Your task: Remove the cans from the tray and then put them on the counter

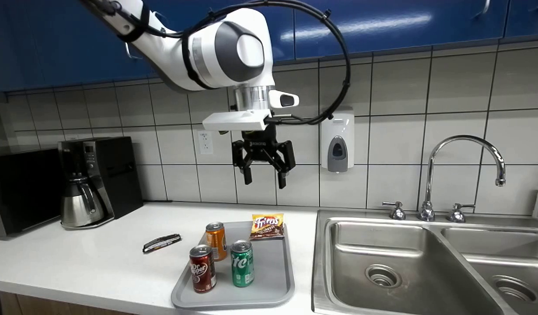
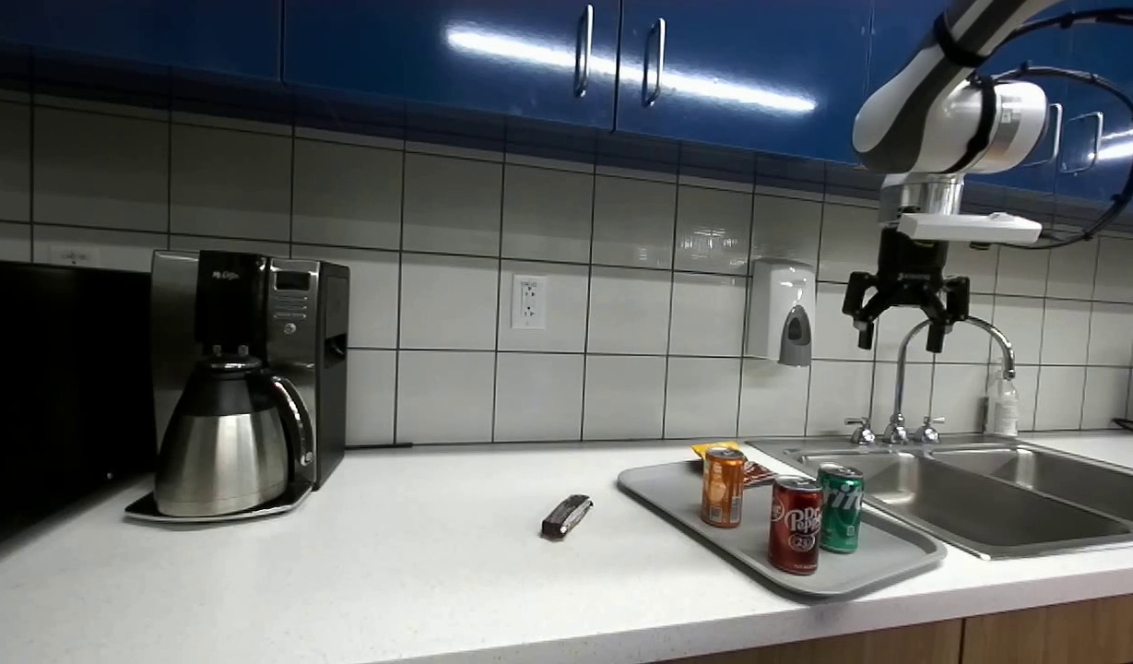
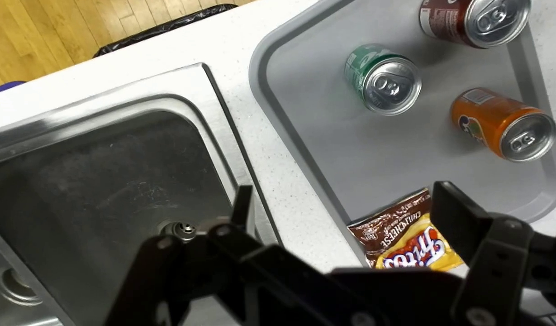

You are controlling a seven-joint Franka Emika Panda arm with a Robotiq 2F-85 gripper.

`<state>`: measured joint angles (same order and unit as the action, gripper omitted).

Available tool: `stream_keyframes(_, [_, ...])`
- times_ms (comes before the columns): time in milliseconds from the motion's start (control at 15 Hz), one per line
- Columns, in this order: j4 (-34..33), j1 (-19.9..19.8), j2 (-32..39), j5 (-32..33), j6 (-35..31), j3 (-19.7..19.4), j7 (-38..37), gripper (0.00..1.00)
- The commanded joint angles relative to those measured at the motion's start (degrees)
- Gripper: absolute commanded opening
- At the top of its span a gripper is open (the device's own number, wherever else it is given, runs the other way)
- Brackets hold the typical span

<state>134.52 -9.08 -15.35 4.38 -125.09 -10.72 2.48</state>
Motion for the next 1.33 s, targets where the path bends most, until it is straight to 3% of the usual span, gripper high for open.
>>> stream_keyframes(0, [3.5,-0.4,-0.9,1.0,-4.8,1.5,-3.0,1.00])
stream_keyframes(467, [8.5,-0.3,0.4,1.5,-13.4,3.7,-6.8,1.00])
stream_keyframes(1267, [9.9,-0.1,7.4,5.5,-16.0,5.7,-12.8,1.00])
